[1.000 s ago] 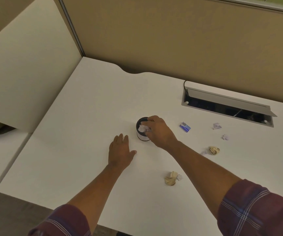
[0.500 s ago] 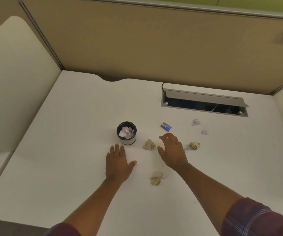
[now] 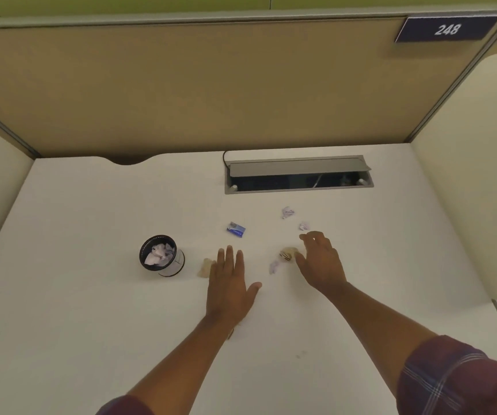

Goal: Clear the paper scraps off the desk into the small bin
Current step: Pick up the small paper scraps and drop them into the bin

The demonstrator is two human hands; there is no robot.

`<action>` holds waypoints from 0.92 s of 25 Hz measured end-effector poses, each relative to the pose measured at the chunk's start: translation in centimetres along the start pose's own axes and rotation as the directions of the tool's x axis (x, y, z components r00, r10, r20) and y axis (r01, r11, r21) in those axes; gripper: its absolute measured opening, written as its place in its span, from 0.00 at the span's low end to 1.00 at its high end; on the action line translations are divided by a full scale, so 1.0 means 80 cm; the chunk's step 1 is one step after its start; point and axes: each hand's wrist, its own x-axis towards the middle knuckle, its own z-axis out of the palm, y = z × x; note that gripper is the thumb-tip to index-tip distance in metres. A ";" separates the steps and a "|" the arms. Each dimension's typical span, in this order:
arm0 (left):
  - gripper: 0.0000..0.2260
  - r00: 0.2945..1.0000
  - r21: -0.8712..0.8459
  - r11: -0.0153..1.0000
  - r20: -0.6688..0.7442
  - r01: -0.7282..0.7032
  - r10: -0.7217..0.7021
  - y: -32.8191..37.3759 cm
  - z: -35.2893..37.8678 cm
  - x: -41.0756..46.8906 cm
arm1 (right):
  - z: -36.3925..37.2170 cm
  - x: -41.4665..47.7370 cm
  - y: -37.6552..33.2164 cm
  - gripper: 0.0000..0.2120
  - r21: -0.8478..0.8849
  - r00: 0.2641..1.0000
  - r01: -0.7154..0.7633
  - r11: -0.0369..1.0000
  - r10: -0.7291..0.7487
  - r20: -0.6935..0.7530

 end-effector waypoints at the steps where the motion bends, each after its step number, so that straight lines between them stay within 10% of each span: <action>1: 0.40 1.000 0.019 1.000 0.014 -0.023 0.023 0.010 0.001 0.011 | -0.004 0.007 0.011 0.24 0.003 1.000 -0.013 1.000 0.013 0.009; 11: 0.37 0.996 0.028 0.999 0.077 -0.044 0.042 0.052 0.018 0.097 | -0.016 0.088 0.044 0.28 -0.047 0.993 0.042 0.998 -0.036 0.112; 23: 0.08 0.984 -0.248 0.965 0.135 -0.081 0.117 0.049 0.057 0.094 | -0.010 0.163 0.028 0.45 -0.226 0.881 0.294 0.929 -0.172 0.441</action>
